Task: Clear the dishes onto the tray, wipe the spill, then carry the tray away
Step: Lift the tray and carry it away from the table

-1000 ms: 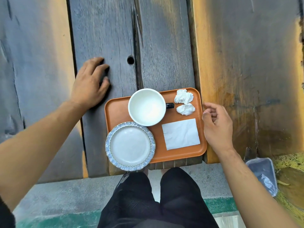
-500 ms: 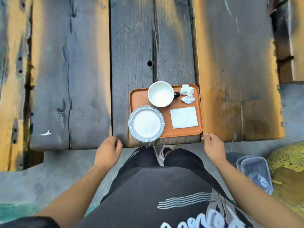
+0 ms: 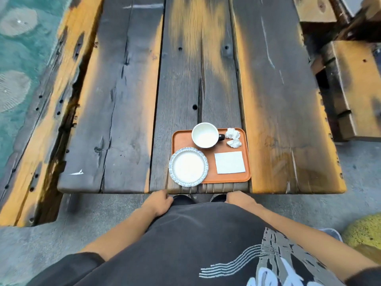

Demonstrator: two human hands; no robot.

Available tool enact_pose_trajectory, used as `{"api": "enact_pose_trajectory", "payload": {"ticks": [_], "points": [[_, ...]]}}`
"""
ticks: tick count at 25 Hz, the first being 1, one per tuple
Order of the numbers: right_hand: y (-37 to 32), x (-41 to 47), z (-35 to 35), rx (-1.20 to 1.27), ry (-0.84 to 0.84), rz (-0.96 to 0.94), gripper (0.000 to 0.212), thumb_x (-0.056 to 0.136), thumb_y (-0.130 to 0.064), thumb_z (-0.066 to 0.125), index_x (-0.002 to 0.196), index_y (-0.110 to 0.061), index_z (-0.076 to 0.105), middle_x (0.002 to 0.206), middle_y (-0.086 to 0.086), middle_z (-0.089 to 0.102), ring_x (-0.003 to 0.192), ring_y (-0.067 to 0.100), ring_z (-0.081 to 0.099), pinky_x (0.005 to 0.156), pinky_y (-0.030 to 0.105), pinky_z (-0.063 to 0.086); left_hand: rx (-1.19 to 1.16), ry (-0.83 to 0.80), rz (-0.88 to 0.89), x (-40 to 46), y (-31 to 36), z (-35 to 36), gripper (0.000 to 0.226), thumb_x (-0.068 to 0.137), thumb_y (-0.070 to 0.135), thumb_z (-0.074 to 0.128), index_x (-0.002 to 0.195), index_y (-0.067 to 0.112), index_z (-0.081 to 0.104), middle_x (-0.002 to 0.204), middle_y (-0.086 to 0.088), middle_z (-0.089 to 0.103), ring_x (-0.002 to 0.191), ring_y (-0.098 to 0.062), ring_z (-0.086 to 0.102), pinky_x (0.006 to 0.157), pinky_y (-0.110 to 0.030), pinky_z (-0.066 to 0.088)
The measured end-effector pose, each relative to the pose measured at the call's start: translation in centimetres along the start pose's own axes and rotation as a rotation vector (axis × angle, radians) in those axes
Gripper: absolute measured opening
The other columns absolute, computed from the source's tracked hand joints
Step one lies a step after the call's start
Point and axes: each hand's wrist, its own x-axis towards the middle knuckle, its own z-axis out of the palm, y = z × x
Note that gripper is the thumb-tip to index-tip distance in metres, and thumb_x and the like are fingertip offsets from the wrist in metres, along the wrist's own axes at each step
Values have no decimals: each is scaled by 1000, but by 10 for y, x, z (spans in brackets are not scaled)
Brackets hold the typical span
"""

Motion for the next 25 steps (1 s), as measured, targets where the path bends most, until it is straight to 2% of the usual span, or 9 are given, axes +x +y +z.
{"api": "enact_pose_trajectory", "payload": {"ticks": [5, 8, 9, 11, 13, 15, 18, 21, 25], "points": [[-2, 4, 2, 135, 15, 43, 33, 93, -37, 52, 103, -14, 72, 97, 3, 70, 91, 24, 67, 81, 36, 54, -24, -7, 34, 2, 21, 1, 18, 101, 28, 49, 91, 16, 59, 95, -5, 67, 94, -26, 62, 82, -34, 50], [8, 10, -3, 332, 65, 102, 36, 100, -27, 44, 111, -4, 70, 115, 17, 70, 111, 34, 65, 90, 33, 49, -117, 49, -4, 10, 18, -9, 26, 100, 26, 49, 75, 21, 51, 84, -2, 61, 87, -26, 58, 74, -32, 43], [12, 14, -4, 390, 99, 127, 35, 100, -25, 44, 105, -2, 70, 115, 20, 70, 110, 36, 65, 90, 34, 50, -163, 83, -23, 13, 17, -14, 28, 100, 25, 49, 73, 21, 49, 82, -2, 61, 84, -26, 57, 72, -33, 43], [22, 19, -9, 521, 140, 209, 33, 97, -26, 49, 83, -3, 67, 93, 22, 74, 87, 35, 70, 75, 35, 57, -247, 156, -57, 21, 17, -26, 28, 98, 23, 49, 71, 17, 50, 78, -4, 62, 79, -25, 57, 70, -34, 45], [30, 19, -18, 620, 197, 312, 33, 95, -25, 51, 78, -2, 67, 78, 17, 74, 64, 29, 66, 54, 29, 53, -302, 212, -69, 31, 17, -39, 29, 98, 19, 49, 69, 13, 47, 72, -4, 58, 74, -24, 53, 67, -34, 41], [35, 18, -32, 681, 235, 405, 32, 92, -22, 48, 83, -1, 70, 80, 15, 76, 62, 26, 67, 53, 28, 54, -364, 265, -82, 41, 19, -51, 31, 98, 18, 49, 69, 12, 44, 71, -5, 53, 74, -26, 50, 67, -35, 39], [38, 17, -54, 685, 333, 447, 31, 92, -23, 49, 88, 1, 69, 86, 13, 73, 77, 29, 70, 61, 30, 54, -472, 293, -131, 54, 18, -65, 24, 98, 20, 50, 75, 12, 46, 79, -12, 60, 80, -32, 55, 76, -40, 49], [43, 28, -69, 684, 446, 420, 25, 96, -23, 47, 95, -5, 65, 101, 15, 68, 88, 30, 62, 73, 29, 47, -560, 271, -178, 69, 12, -71, 22, 96, 23, 49, 76, 14, 50, 87, -17, 68, 87, -38, 65, 85, -46, 58], [45, 47, -96, 726, 568, 346, 25, 101, -22, 49, 118, -10, 63, 117, 13, 67, 97, 27, 60, 81, 27, 45, -794, 306, -239, 81, 23, -81, 23, 99, 21, 51, 78, 16, 58, 92, -17, 75, 95, -38, 73, 94, -51, 60]]}}
